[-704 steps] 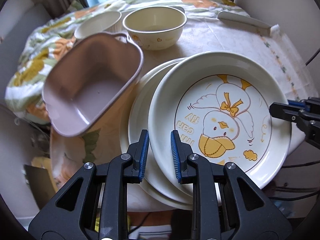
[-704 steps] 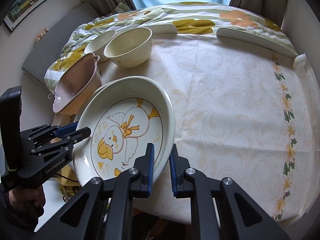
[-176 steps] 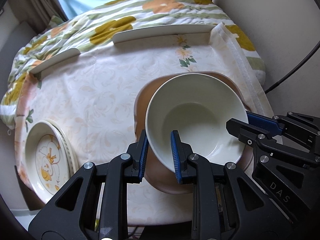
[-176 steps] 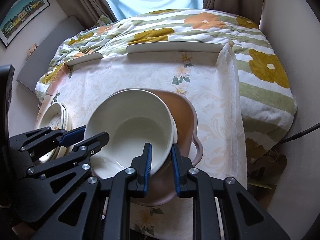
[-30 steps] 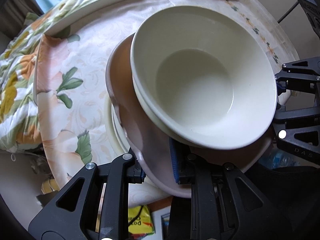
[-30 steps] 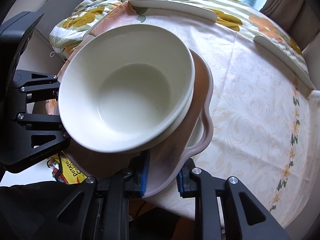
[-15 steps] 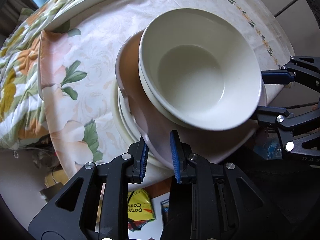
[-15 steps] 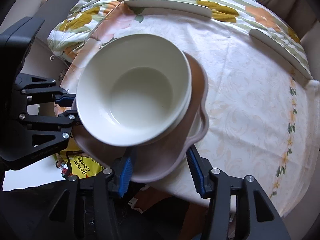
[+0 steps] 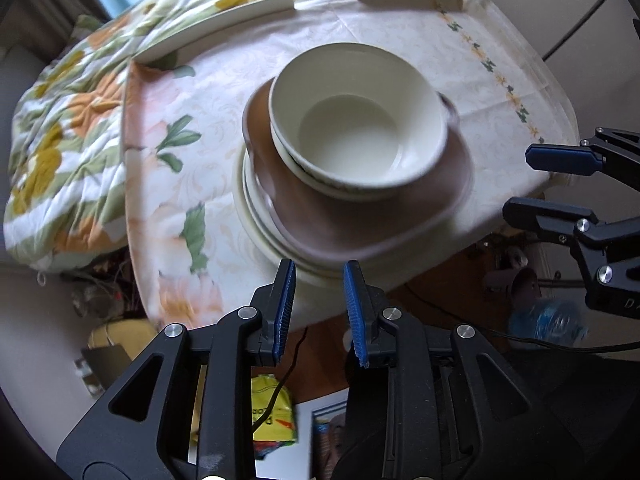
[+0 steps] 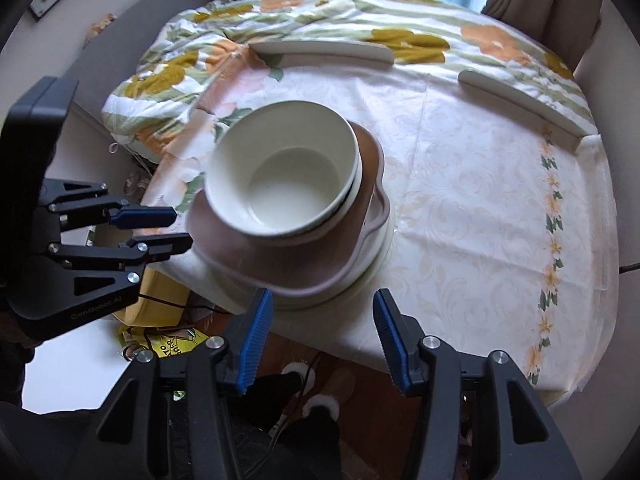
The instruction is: Organize plates and bowls
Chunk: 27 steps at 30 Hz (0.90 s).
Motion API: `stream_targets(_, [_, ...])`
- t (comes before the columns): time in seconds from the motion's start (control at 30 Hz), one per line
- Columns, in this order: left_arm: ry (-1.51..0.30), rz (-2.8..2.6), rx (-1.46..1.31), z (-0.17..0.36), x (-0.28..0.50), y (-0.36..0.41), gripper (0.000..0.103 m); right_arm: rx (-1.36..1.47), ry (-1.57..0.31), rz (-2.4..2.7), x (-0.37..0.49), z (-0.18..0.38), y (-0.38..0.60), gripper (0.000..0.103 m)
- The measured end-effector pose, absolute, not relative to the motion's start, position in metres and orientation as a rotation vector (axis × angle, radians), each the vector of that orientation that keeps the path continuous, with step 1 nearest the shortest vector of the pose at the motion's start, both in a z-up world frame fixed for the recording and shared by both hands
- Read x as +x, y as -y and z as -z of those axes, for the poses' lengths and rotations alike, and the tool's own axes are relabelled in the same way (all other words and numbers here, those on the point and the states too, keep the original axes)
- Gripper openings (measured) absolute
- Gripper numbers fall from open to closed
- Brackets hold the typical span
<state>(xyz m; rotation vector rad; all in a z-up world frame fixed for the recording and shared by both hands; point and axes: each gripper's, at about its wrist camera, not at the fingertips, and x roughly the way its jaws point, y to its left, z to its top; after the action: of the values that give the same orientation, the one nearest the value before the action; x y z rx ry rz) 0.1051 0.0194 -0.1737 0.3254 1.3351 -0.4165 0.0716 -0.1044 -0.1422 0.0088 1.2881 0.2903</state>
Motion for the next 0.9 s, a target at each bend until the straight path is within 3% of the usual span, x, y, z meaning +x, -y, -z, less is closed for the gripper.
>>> stream_targets(0.13, [-1.253,0.377,0.225,0.142,0.069,-0.015,0.022,0.025,-1.226,-0.291,0.046,0.125,0.116,0.048])
stream_targets(0.4, [-0.84,0.286,0.111,0.025,-0.002,-0.01,0.022,0.015,-0.894,-0.163,-0.017,0.027,0.141,0.048])
stream_targets(0.47, [-0.75,0.264,0.103,0.002,-0.015,-0.012,0.023,0.045,-0.799,-0.119,-0.031,0.001,0.147,0.061])
stream_targets(0.53, [-0.683,0.247,0.089,-0.017,-0.023,-0.013,0.035,0.075,-0.71,-0.085,-0.045,-0.021,0.152,0.091])
stream_targets(0.6, [-0.62,0.224,0.069,-0.03,-0.031,-0.018,0.103,0.082,-0.618,-0.028,-0.059,-0.042,0.154,0.093])
stream_targets(0.7, [-0.481,0.205,0.034,-0.05,-0.053,-0.025,0.103,0.089,-0.54,0.035,-0.07,-0.056,0.156,0.095])
stream_targets(0.77, [-0.464,0.183,0.016,-0.056,-0.056,-0.027,0.103,0.086,-0.512,0.063,-0.074,-0.06,0.155,0.102])
stream_targets(0.9, [-0.436,0.177,-0.005,-0.058,-0.059,-0.027,0.103,0.062,-0.472,0.1,-0.077,-0.063,0.152,0.102])
